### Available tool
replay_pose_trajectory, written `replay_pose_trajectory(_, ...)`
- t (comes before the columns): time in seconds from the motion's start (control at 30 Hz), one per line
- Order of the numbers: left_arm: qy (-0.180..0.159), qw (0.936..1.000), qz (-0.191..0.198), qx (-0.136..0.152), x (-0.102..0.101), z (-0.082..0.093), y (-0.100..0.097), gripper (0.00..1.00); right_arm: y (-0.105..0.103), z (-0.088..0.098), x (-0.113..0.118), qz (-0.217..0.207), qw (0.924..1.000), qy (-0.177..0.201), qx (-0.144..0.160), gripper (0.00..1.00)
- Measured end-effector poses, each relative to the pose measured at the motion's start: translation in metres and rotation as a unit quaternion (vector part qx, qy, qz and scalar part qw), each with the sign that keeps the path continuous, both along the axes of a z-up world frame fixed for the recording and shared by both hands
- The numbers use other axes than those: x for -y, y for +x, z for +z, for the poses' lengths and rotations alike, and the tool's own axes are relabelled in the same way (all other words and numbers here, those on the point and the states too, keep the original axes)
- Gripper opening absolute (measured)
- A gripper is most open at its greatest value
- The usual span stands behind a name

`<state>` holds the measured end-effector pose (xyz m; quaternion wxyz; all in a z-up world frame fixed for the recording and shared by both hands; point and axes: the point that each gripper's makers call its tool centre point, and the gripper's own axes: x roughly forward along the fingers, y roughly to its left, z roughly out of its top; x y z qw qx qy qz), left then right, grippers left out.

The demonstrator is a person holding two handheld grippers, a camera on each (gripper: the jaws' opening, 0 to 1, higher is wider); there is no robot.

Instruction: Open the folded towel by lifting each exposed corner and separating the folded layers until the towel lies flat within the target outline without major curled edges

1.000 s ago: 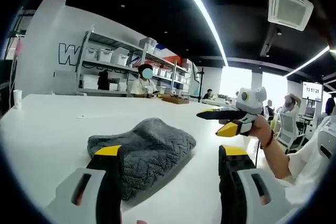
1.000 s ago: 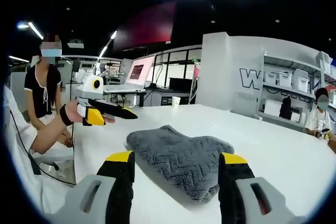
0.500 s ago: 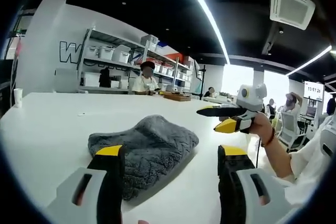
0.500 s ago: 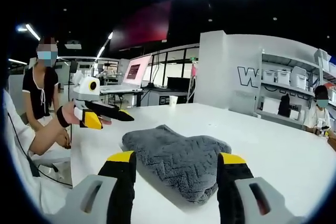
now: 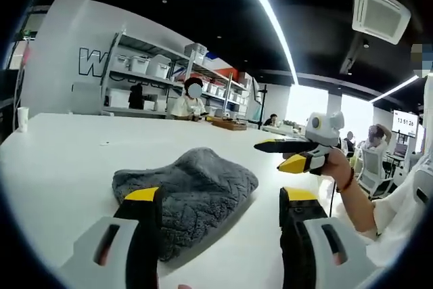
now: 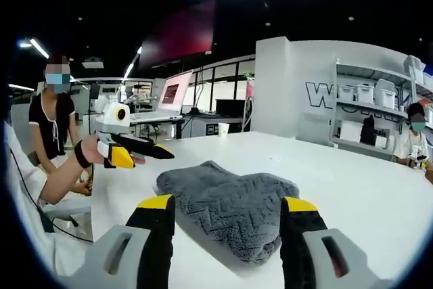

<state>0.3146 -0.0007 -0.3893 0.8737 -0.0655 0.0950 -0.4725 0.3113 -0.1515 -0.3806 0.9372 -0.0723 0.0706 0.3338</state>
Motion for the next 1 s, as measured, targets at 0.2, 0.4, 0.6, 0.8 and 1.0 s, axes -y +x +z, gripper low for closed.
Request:
replay_pose_trajectory(0.2,-0.003,1.0,-0.005,-0.004,0.001,0.0,0.002,0.7,0.004,0.0,0.0,0.001,1.0,0.002,-0.003,0.6)
replay_pose_trajectory(0.4,-0.013,0.9999,-0.002,-0.004,0.0,0.003,0.005,0.7,0.008,-0.003,0.0,-0.003,1.0,-0.002,-0.006,0.59)
replay_pose_trajectory(0.6,-0.011,0.9999,-0.002,-0.009,0.004,0.0,0.006,0.7,0.011,-0.006,0.002,-0.008,0.9999,-0.005,-0.009,0.59)
replay_pose_trajectory(0.8,-0.011,0.9999,0.002,-0.01,0.003,-0.001,0.011,0.7,0.013,-0.006,0.004,-0.013,0.9999,-0.003,-0.008,0.58)
replay_pose_trajectory(1.0,-0.011,0.9999,0.005,-0.011,0.002,-0.002,0.014,0.69,0.017,-0.007,0.005,-0.014,0.9998,-0.005,-0.01,0.57)
